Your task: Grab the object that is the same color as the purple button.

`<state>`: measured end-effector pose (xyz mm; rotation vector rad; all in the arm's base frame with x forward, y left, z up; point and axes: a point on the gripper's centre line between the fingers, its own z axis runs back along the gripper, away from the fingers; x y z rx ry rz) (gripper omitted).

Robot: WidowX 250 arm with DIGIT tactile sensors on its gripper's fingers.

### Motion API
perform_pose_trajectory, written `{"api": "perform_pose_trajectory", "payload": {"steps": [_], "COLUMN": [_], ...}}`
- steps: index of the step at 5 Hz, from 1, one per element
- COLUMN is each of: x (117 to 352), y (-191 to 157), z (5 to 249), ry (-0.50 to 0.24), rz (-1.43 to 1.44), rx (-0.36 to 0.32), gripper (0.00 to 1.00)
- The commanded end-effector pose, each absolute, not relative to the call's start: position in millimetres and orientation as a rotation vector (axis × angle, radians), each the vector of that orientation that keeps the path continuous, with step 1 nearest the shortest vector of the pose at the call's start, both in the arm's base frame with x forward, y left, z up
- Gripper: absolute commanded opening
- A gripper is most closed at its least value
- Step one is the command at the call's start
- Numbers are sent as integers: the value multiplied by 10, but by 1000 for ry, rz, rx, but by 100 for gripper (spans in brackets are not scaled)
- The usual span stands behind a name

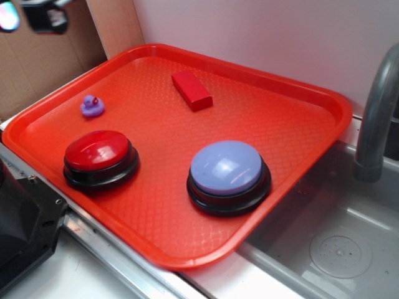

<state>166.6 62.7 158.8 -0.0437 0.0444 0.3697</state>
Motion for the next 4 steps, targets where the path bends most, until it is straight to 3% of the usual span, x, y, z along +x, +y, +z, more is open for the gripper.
{"api": "perform_pose_trajectory", "payload": {"steps": [1, 2, 3, 4], "x": [1826, 1818, 1820, 1977], "y": [1421, 1464, 1421, 1278], "z": [1162, 943, 615, 377], "ry": [-154, -172, -164, -161], "rz": [895, 937, 903, 814], "rx": [34, 60, -27, -121], "gripper": [100, 100, 100, 100]}}
